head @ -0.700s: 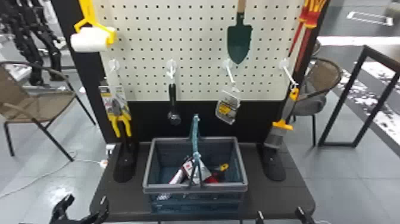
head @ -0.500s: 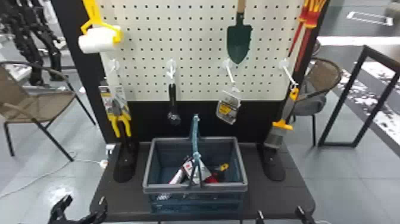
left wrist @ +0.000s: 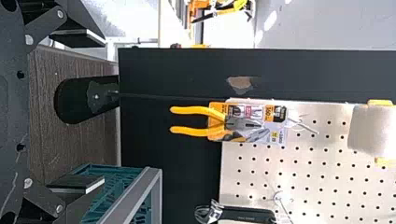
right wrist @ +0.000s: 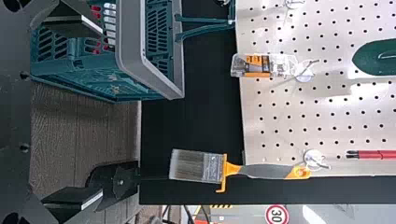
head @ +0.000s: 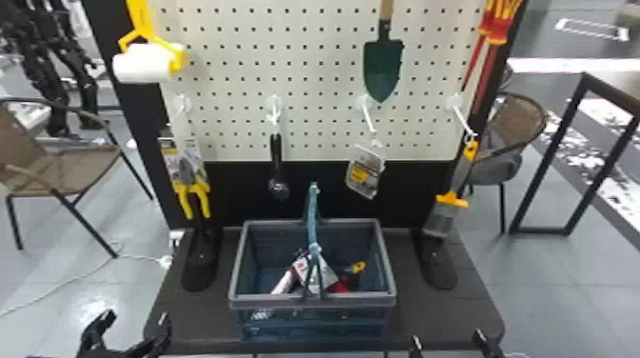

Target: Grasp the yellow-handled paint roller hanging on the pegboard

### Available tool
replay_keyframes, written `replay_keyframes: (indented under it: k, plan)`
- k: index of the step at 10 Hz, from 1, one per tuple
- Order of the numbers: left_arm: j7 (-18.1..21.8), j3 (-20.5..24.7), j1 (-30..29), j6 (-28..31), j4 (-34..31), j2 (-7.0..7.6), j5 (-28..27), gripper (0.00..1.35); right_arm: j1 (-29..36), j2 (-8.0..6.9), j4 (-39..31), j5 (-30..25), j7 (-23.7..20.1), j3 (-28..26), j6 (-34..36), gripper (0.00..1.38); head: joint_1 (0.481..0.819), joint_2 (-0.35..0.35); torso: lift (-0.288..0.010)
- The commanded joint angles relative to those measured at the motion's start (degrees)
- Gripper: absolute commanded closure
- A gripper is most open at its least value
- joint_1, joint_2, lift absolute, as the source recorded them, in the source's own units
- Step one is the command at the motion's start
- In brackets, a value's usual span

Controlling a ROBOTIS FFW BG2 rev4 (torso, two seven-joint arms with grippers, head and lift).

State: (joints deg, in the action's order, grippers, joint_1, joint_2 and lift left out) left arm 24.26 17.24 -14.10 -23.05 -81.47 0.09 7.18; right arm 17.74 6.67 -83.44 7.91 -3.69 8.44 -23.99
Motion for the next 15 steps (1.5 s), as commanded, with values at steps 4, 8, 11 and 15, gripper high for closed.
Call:
replay_keyframes:
  k: [4,8,11,15]
  plan:
    - [0.4,0.7,0.5,10.0,-8.4,-0.24,1.1,0.26,-0.2,0.27,0.0,0.0,0.0,0.0,0.0,0.10,0.549,0.000,-0.100]
    - [9.8,5.3,8.6,29.4,-17.8,-0.24,-0.8,0.26,-0.2,0.53,0.0,0.2,0.0,0.0,0.1,0.10,0.549,0.000,-0.100]
    - [12.0,6.1,15.3,40.3,-21.4,-0.09,-1.5,0.26,-0.2,0.71,0.0,0.2,0.0,0.0,0.4,0.10,0.549,0.000,-0.100]
    - [16.2,6.8,27.3,48.2,-21.4,9.32,0.5,0.26,-0.9,0.71,0.0,-0.1,0.0,0.0,0.5,0.10,0.549,0.000,-0.100]
